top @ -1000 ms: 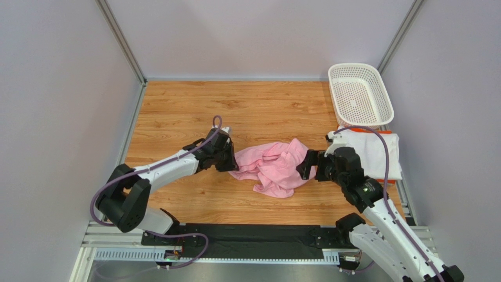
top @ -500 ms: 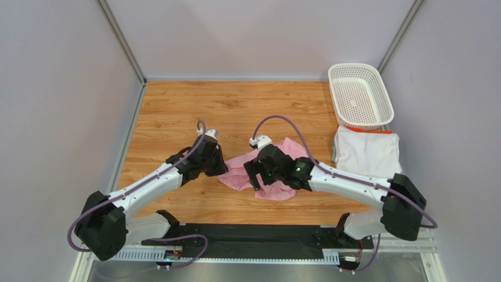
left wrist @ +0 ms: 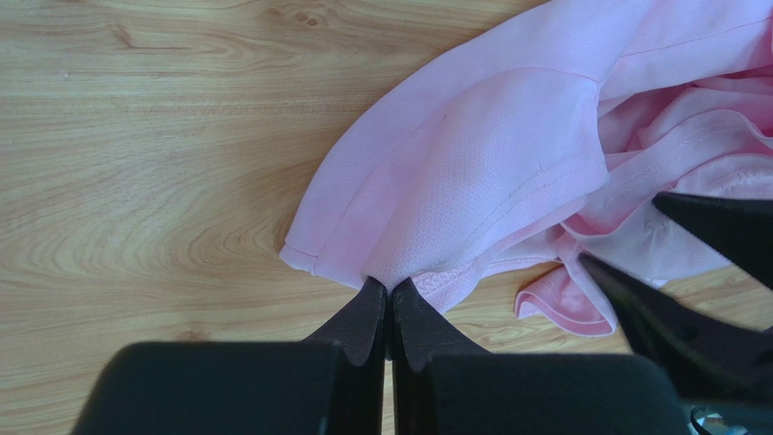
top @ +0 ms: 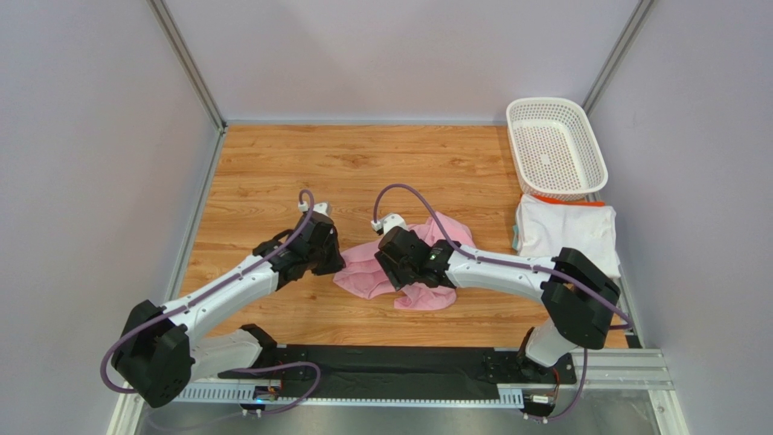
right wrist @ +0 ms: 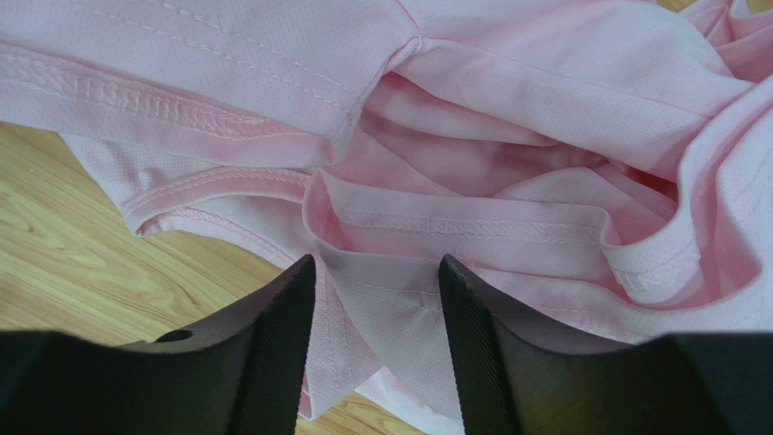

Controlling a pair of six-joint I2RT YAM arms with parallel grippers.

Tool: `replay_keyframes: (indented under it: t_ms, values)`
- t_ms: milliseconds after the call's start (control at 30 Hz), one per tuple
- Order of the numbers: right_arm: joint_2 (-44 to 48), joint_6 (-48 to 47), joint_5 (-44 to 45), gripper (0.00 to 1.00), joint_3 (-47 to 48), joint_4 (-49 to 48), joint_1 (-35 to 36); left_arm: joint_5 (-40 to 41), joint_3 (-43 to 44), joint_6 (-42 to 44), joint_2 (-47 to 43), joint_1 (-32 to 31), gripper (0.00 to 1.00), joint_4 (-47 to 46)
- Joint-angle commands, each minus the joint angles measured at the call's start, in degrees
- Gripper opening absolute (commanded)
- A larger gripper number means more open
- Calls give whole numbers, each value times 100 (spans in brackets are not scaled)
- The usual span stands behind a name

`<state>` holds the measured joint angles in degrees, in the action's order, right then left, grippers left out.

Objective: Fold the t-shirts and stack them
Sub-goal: Flatten the tshirt out

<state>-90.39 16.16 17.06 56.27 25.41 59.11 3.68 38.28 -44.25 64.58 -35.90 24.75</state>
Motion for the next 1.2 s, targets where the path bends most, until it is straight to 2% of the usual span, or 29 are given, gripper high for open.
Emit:
replay_keyframes:
  t_ms: [0, 33, 67, 133, 167, 233, 367, 467, 600, 833, 967, 1167]
  values:
    - [47, 141, 447, 51, 69, -53, 13, 176, 4, -22, -129, -14, 0, 47]
    - [74, 150, 508, 43, 60, -71, 13, 194, 30, -14, -130, -5, 0, 65]
    - [126, 150, 657, 29, 42, -71, 13, 220, 39, -14, -147, -5, 0, 82]
    - [171, 141, 755, 22, 16, -45, 13, 282, 65, 4, -173, -5, 0, 135]
    - [232, 168, 833, 13, -19, -36, -5, 308, 65, 4, -208, -5, 0, 144]
    - [302, 168, 808, 0, -63, -36, 4, 370, 65, 4, -261, -5, 0, 188]
    - [487, 203, 597, 0, -186, -168, 4, 440, 65, 4, -323, -5, 0, 223]
    - [881, 264, 912, 0, -283, -203, 4, 519, 144, 30, -384, -5, 0, 319]
    - [1707, 290, 1431, 0, -310, 7, -119, 1010, 442, 30, -551, -5, 0, 670]
    - [3412, 80, 2116, 0, -178, 649, -796, 1916, 1119, -101, -1245, -5, 0, 1312]
    - [4466, -315, 2556, 0, 225, 860, -910, 2399, 1664, -198, -1702, -5, 0, 1734]
    - [5294, -964, 2346, 0, 1173, 1062, -902, 2840, 2622, 109, -2554, -5, 0, 1937]
